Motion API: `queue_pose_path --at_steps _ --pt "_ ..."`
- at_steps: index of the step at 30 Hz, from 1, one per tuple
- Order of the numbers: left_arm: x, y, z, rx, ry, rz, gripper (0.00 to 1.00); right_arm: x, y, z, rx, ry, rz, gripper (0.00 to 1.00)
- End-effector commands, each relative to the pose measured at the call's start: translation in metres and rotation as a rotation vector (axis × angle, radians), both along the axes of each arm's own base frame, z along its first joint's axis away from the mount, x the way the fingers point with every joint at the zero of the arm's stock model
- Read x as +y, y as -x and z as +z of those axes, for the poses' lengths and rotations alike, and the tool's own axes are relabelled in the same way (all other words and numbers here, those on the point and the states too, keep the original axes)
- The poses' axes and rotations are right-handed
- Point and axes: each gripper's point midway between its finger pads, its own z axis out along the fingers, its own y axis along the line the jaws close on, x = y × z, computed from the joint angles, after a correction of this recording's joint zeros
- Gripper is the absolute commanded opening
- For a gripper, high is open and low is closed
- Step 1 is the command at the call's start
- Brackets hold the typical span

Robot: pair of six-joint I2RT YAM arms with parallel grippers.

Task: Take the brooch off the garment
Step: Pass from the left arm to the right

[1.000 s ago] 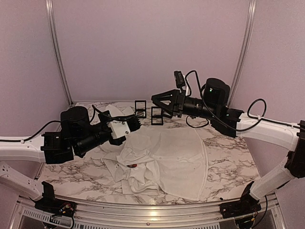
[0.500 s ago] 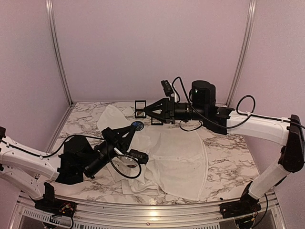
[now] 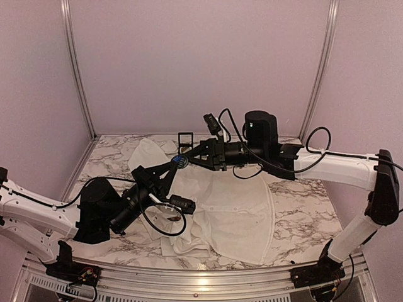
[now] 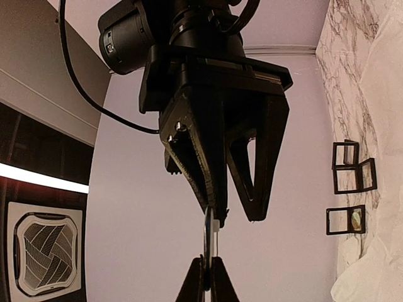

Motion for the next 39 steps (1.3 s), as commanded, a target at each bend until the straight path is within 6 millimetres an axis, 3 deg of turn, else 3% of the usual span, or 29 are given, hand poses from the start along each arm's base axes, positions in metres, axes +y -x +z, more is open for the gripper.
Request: queue_pose_path --at_steps 1,15,39 --pt "0.005 0.002 0.0 0.011 0.016 0.007 0.0 -0.001 0.004 0.016 -0.02 -0.028 0.01 0.27" --pt "0.004 0.002 -0.003 0.035 0.018 -0.003 0.0 -0.011 0.005 0.029 -0.01 -0.088 0.008 0.27" --pt "0.005 0.002 -0.002 0.034 0.019 0.002 0.0 0.002 0.025 0.017 0.063 -0.096 0.138 0.19"
